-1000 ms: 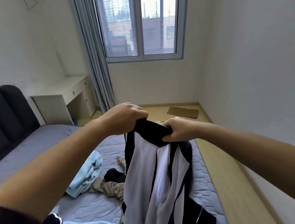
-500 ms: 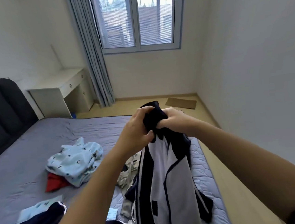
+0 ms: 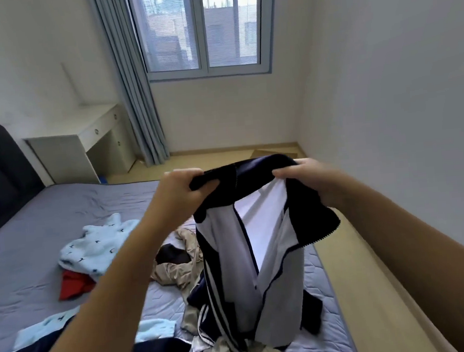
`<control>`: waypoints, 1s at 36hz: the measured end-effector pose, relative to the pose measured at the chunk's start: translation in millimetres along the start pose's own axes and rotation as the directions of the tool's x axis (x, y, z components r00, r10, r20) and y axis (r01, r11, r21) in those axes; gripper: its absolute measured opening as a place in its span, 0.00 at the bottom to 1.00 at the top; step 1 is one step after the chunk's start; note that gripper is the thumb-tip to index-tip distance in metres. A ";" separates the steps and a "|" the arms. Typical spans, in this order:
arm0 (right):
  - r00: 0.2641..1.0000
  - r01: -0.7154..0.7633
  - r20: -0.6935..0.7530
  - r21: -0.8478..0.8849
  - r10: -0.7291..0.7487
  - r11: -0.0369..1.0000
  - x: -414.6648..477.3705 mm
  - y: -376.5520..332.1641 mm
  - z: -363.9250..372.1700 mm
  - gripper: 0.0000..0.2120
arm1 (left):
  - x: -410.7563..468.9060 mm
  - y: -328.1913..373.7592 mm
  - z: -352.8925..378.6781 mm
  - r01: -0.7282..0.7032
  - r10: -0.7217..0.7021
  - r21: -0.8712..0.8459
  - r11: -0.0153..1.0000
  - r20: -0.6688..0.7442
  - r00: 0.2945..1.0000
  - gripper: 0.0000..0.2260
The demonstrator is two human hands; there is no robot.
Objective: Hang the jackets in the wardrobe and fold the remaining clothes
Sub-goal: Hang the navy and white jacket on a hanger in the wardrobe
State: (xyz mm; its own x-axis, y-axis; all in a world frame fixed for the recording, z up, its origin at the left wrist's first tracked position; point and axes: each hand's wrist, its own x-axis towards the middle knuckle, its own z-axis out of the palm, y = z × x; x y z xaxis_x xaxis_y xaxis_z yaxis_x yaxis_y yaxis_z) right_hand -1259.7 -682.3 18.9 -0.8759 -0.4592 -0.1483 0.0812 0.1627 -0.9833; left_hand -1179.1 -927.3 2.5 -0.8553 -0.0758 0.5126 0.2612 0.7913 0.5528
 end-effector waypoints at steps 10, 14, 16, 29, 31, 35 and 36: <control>0.989 -0.130 -0.039 0.198 0.141 0.972 23.6 -69.5 -9.2 0.05 | 74.5 21.3 -54.4 0.054 -0.054 -0.044 0.998 0.010 0.999 0.11; 0.976 -0.096 -0.166 0.260 0.142 0.961 81.5 -66.0 -7.4 0.05 | 120.0 1.0 -29.0 0.199 -0.201 0.038 0.979 0.053 0.978 0.10; 0.961 -0.051 -0.249 0.269 0.121 0.962 117.7 -53.7 -2.8 0.06 | 142.9 -21.5 -2.1 0.311 -0.309 -0.014 0.950 0.094 0.947 0.09; 0.920 -0.380 -0.128 -0.048 0.372 0.924 211.1 242.7 32.5 0.25 | 12.3 -222.3 226.5 0.626 -0.623 0.159 0.763 0.434 0.650 0.21; 0.885 -0.460 -0.117 -0.085 0.450 0.884 197.7 297.6 40.5 0.23 | -35.2 -241.4 251.7 0.681 -0.668 0.200 0.705 0.509 0.542 0.19; 0.800 -0.599 -0.064 -0.136 0.597 0.789 171.4 394.5 57.8 0.19 | -120.7 -271.6 294.0 0.729 -0.704 0.275 0.626 0.600 0.379 0.13; 0.776 -0.628 -0.052 -0.153 0.628 0.763 165.5 415.5 62.8 0.19 | -140.0 -277.1 303.0 0.747 -0.720 0.293 0.596 0.607 0.337 0.11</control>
State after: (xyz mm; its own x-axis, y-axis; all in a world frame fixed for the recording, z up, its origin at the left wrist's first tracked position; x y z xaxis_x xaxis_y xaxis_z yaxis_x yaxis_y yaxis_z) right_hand -1341.0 -745.6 -420.8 -0.6536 -0.2092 -0.7274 0.5392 0.5457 -0.6415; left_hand -1267.3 -952.2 -421.5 -0.7476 -0.2270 -0.6242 -0.6145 0.5929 0.5204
